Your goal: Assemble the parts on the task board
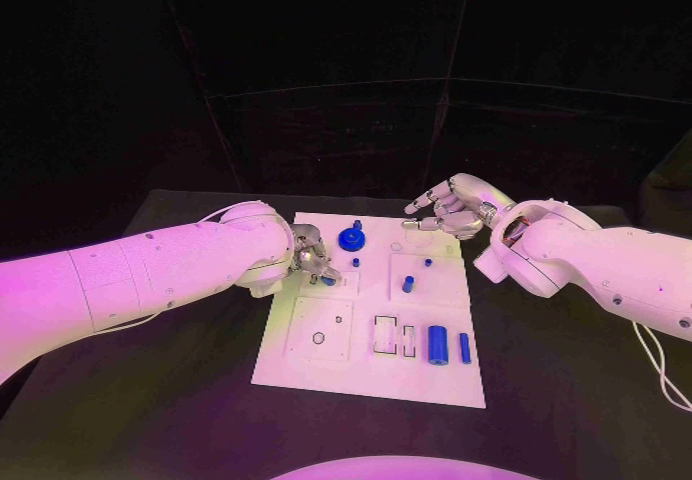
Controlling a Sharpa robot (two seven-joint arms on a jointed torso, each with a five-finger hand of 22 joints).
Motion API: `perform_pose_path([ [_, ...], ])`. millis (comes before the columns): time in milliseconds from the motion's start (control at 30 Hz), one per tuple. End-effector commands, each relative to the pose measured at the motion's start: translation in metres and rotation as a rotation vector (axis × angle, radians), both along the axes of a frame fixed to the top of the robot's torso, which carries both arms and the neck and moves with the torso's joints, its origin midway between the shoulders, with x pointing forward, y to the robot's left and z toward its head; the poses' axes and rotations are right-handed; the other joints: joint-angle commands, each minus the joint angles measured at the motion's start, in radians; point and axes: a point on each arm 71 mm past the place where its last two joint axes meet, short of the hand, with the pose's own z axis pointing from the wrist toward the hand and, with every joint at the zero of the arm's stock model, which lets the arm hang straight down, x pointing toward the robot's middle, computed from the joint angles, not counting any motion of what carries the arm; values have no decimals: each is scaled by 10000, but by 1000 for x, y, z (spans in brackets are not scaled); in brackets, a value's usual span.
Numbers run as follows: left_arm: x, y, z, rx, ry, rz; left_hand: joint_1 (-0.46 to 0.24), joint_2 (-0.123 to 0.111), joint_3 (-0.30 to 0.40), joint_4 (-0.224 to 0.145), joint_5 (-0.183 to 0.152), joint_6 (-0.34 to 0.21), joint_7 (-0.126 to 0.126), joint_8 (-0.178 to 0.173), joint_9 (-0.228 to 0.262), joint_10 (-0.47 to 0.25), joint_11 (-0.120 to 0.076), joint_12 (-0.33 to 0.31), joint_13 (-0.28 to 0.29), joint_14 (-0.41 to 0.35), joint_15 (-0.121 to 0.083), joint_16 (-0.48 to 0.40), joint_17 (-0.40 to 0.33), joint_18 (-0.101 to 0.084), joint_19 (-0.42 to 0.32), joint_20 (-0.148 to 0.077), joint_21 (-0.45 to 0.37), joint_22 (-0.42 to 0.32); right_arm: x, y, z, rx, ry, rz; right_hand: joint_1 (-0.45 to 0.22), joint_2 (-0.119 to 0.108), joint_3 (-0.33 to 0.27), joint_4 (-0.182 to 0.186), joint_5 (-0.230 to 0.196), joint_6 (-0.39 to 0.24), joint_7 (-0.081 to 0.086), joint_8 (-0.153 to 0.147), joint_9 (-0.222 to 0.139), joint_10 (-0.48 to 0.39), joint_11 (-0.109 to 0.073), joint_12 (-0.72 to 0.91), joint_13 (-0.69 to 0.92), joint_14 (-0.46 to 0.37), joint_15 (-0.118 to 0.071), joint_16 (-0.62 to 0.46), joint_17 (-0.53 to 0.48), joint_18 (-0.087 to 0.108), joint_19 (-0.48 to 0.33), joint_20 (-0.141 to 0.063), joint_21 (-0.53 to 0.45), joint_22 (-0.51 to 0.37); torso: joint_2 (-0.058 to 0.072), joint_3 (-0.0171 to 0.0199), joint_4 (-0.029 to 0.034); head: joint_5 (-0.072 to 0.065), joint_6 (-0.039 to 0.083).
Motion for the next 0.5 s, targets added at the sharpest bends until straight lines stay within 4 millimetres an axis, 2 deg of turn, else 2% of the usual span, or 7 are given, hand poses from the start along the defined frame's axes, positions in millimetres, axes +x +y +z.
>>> perform_pose_path([
  [33, 1, 1, 3, -490, -504, 264, 87, 209, 1073, -1026, 8, 14, -43, 49, 24, 78, -3, 50, 8, 1028, -69, 31, 2634, -159, 24, -54, 66, 10, 0, 1, 2, 8, -61, 128, -35, 44, -39, -2, -14, -26, -65, 45, 15, -32, 14, -34, -5, 619, 9, -59, 627, 159, -51, 10, -65, -9, -5, -10, 19, -11, -14],
  [267, -3, 3, 5, -886, -890, 539, 86, 237, 1111, -1042, 7, 29, -46, 72, 32, 106, -8, 68, 25, 1028, -73, 31, 2634, -172, 50, -60, 108, 76, 0, 0, 2, -1, -52, 125, -54, 49, -62, 6, -3, -18, -67, 52, 18, -32, 13, -31, -5, 618, 9, -63, 623, 161, -55, 10, -72, -20, -16, -12, 45, -5, -34],
  [500, -4, 4, 3, -782, -822, 695, 68, 241, 1121, -1042, -15, 38, -47, 84, 34, 106, -8, 51, -4, 1028, -76, 31, 2634, -175, 57, -63, 117, 89, 0, 1, 1, -54, -50, 191, -54, 49, -62, 6, -3, -18, -67, 52, 18, -32, 13, -31, -5, 618, 9, -63, 623, 161, -55, 10, -72, -20, -9, -16, 29, 17, -36],
])
